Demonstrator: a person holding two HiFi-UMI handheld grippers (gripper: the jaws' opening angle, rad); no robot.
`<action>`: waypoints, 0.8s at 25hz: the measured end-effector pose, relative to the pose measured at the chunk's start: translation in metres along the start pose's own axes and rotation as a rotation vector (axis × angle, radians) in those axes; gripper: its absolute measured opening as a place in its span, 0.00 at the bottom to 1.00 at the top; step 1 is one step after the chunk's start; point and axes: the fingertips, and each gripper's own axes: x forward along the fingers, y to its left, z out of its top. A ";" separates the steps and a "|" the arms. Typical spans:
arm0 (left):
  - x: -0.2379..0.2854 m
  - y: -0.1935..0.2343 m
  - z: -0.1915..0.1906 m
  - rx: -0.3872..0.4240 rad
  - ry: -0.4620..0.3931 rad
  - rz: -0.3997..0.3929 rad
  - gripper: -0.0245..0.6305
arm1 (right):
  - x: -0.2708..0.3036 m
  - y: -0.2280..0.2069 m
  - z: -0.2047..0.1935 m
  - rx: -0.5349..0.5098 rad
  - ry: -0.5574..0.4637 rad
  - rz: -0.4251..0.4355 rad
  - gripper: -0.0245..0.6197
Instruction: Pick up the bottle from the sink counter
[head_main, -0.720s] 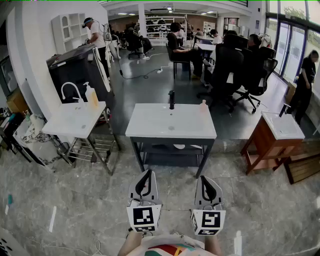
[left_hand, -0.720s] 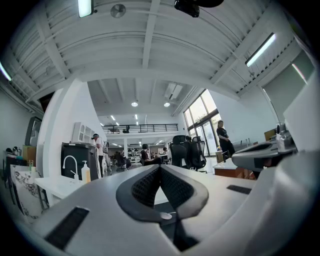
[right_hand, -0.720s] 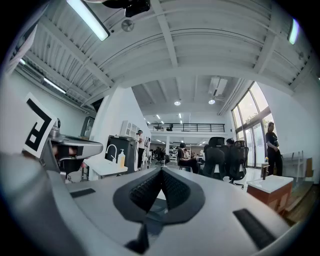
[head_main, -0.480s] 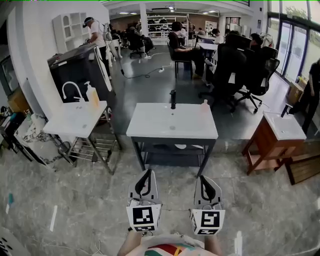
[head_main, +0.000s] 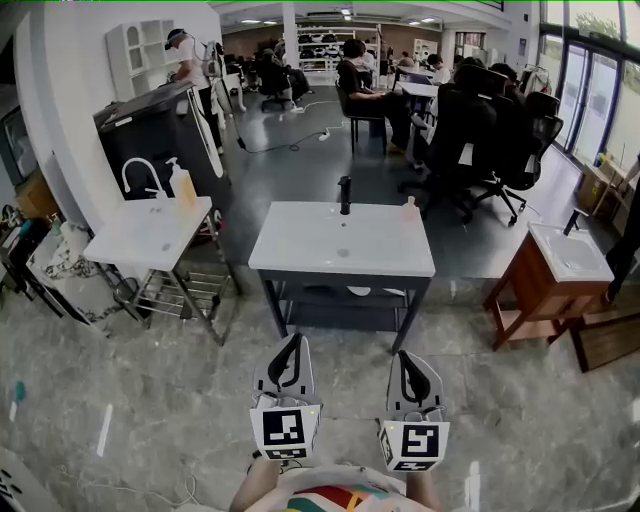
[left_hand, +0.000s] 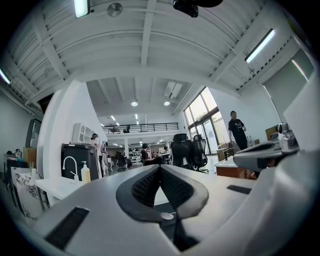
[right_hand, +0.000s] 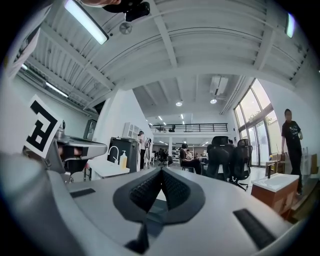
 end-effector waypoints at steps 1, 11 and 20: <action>0.001 -0.001 -0.001 0.001 -0.004 0.003 0.07 | 0.000 -0.002 -0.004 -0.003 0.004 -0.003 0.06; 0.018 -0.008 -0.003 -0.014 -0.028 0.024 0.07 | 0.010 -0.027 -0.006 -0.020 -0.005 -0.003 0.06; 0.077 0.013 -0.017 -0.084 -0.077 0.032 0.07 | 0.062 -0.044 0.008 -0.144 -0.048 -0.016 0.06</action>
